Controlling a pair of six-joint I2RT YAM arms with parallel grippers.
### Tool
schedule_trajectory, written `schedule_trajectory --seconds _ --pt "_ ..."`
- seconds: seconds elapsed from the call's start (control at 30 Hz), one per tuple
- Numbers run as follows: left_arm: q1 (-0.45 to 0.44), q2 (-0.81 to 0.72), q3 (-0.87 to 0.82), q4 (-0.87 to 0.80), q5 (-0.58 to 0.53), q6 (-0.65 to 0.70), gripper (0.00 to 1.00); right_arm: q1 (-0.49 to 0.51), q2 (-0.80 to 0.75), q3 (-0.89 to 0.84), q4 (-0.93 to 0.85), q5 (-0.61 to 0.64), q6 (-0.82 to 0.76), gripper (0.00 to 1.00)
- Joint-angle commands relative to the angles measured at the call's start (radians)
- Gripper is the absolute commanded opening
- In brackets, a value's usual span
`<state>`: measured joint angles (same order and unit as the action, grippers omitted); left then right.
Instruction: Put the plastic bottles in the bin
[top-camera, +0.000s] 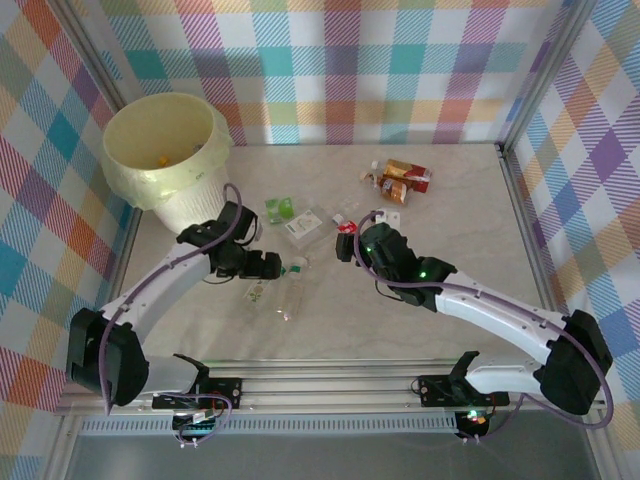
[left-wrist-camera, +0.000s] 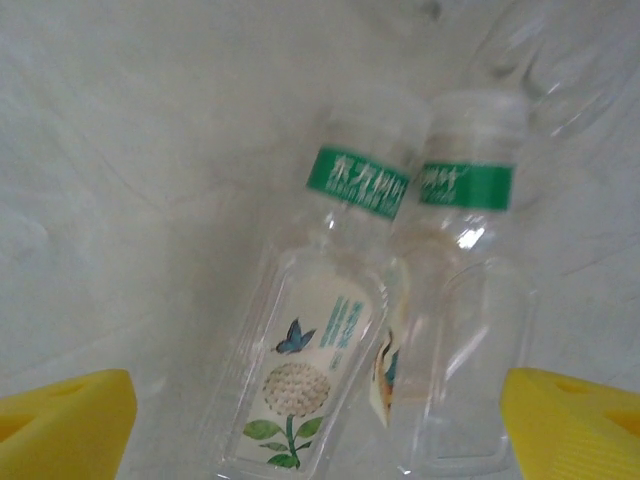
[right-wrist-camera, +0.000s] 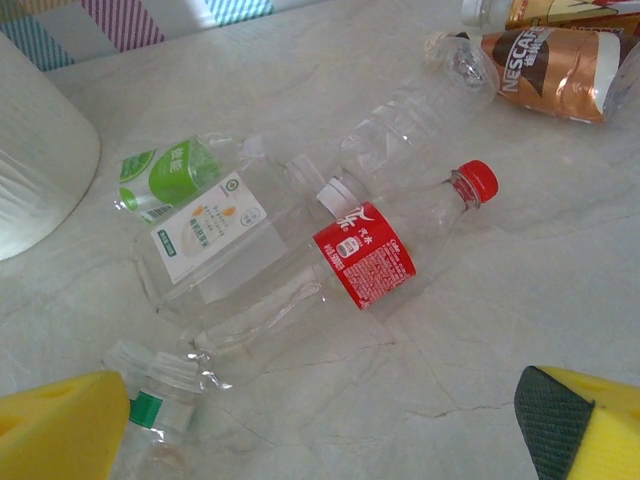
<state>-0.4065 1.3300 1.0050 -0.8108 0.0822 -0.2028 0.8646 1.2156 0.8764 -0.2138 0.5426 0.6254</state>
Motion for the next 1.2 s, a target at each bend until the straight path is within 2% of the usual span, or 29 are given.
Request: schedule_trajectory --seconds 0.0,0.43,0.57,0.8,0.87,1.0,1.17 --pt "-0.006 0.026 -0.037 0.031 0.027 -0.028 0.93 0.004 0.016 0.015 -0.021 0.016 0.013 1.00" --pt "-0.005 0.177 -0.046 0.114 -0.010 -0.054 0.86 0.004 0.030 0.026 -0.035 -0.006 0.013 1.00" --pt "0.015 0.158 -0.071 0.128 -0.079 -0.112 0.82 0.005 0.030 0.026 -0.039 -0.015 0.015 1.00" --pt "0.096 0.094 -0.128 0.156 -0.053 -0.193 0.80 0.004 0.039 0.029 -0.032 -0.035 0.013 1.00" --pt "0.103 0.077 -0.132 0.156 -0.015 -0.180 0.84 0.004 0.044 0.030 -0.031 -0.041 0.014 1.00" --pt "0.095 0.031 -0.137 0.166 0.063 -0.141 0.97 0.004 0.051 0.030 -0.027 -0.048 0.013 1.00" --pt "0.092 0.037 -0.144 0.147 0.043 -0.123 0.97 0.004 0.063 0.033 -0.018 -0.058 0.014 1.00"
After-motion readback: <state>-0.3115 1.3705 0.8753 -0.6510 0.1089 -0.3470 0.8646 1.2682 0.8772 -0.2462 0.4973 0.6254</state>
